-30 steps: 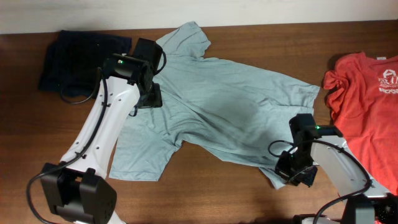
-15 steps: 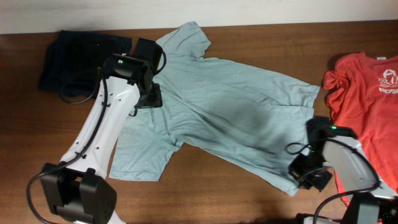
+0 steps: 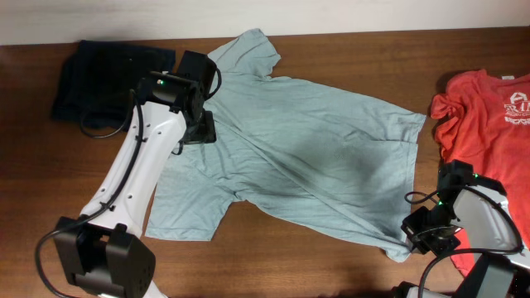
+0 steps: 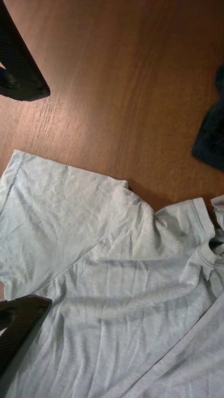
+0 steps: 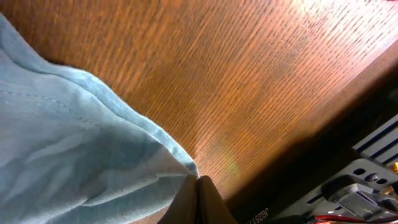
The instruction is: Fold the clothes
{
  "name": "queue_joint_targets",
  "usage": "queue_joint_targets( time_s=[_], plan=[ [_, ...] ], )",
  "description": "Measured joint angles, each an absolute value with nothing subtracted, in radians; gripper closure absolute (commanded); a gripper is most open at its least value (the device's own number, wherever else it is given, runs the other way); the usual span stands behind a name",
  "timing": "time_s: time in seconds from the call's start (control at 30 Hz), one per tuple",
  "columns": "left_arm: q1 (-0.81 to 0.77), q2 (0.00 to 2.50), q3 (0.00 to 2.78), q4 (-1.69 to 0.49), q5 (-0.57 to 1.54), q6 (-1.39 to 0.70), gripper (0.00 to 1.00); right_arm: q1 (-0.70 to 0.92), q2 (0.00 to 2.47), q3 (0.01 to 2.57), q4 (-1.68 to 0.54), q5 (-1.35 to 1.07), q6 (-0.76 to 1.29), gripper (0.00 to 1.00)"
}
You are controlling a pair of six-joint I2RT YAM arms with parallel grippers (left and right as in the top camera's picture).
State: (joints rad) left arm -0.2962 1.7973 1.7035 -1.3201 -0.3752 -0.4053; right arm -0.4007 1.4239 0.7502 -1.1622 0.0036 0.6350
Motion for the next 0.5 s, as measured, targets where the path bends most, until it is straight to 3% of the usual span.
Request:
queue_joint_targets(
  time_s=[0.5],
  plan=[
    [-0.296, 1.797, 1.703, -1.319, -0.427, -0.385, 0.01, -0.4, 1.424, 0.75, -1.121, 0.003, 0.592, 0.96]
  ],
)
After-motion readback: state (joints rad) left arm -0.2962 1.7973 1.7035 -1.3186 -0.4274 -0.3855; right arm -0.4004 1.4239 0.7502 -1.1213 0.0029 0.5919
